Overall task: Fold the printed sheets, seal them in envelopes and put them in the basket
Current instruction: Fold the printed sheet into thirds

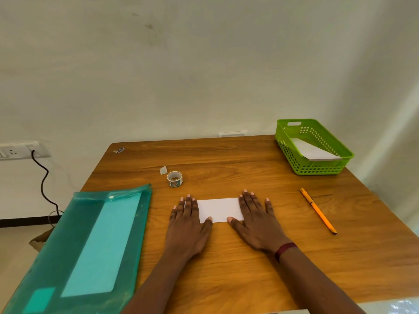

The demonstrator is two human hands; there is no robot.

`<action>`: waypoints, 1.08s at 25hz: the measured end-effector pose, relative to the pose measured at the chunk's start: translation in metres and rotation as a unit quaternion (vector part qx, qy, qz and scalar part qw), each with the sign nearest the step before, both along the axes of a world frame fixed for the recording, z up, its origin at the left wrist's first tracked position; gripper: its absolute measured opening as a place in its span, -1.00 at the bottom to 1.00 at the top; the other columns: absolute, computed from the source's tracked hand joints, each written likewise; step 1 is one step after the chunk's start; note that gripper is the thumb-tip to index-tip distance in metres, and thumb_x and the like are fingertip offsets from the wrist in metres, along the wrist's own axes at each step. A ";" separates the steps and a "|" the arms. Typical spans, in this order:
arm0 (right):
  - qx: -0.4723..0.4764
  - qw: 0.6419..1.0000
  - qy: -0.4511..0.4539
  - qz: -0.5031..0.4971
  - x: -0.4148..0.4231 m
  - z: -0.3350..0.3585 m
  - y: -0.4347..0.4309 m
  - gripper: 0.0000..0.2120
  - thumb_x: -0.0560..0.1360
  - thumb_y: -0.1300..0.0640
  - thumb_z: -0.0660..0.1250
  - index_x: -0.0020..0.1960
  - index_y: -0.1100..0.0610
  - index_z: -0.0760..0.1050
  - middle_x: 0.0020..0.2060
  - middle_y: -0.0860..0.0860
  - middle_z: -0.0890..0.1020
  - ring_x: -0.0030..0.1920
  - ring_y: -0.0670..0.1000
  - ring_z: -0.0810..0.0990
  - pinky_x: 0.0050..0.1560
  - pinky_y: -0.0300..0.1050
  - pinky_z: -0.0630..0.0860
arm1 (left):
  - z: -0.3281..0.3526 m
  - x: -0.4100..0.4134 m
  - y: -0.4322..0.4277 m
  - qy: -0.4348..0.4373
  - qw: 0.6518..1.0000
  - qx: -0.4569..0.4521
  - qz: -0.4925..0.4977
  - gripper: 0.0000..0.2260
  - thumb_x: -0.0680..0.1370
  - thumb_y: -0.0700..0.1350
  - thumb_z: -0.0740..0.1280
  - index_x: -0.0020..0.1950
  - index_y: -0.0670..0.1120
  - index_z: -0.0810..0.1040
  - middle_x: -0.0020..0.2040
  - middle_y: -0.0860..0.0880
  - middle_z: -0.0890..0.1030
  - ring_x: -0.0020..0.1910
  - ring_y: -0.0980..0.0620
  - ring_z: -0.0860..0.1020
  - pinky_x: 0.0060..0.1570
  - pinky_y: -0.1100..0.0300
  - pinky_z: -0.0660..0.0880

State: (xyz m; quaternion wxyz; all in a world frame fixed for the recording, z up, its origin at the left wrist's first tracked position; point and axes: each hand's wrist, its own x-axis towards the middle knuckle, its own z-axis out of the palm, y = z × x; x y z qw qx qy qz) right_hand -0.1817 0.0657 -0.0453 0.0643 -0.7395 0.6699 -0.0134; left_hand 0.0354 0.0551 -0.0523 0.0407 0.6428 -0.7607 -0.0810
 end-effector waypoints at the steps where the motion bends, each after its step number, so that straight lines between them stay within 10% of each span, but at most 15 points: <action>1: 0.002 1.000 0.002 0.001 0.000 -0.001 0.000 -0.16 0.49 -0.43 -0.26 0.59 0.09 -0.21 0.58 0.02 -0.17 0.56 -0.01 -0.23 0.51 0.20 -0.26 | 0.000 0.000 0.001 0.002 1.000 -0.001 0.000 -0.27 0.59 0.32 -0.14 0.59 -0.11 -0.23 0.61 -0.08 -0.21 0.58 -0.04 -0.20 0.55 0.00 -0.16; 27: -0.036 0.999 -0.029 -0.014 0.025 0.008 0.004 -0.17 0.50 -0.44 -0.24 0.58 0.05 -0.24 0.57 0.03 -0.23 0.55 0.01 -0.28 0.48 0.27 -0.31 | 0.018 0.008 -0.001 0.073 0.996 -0.034 0.026 -0.34 0.62 0.27 -0.03 0.61 -0.03 -0.09 0.62 -0.04 -0.11 0.59 -0.03 -0.14 0.55 0.01 -0.08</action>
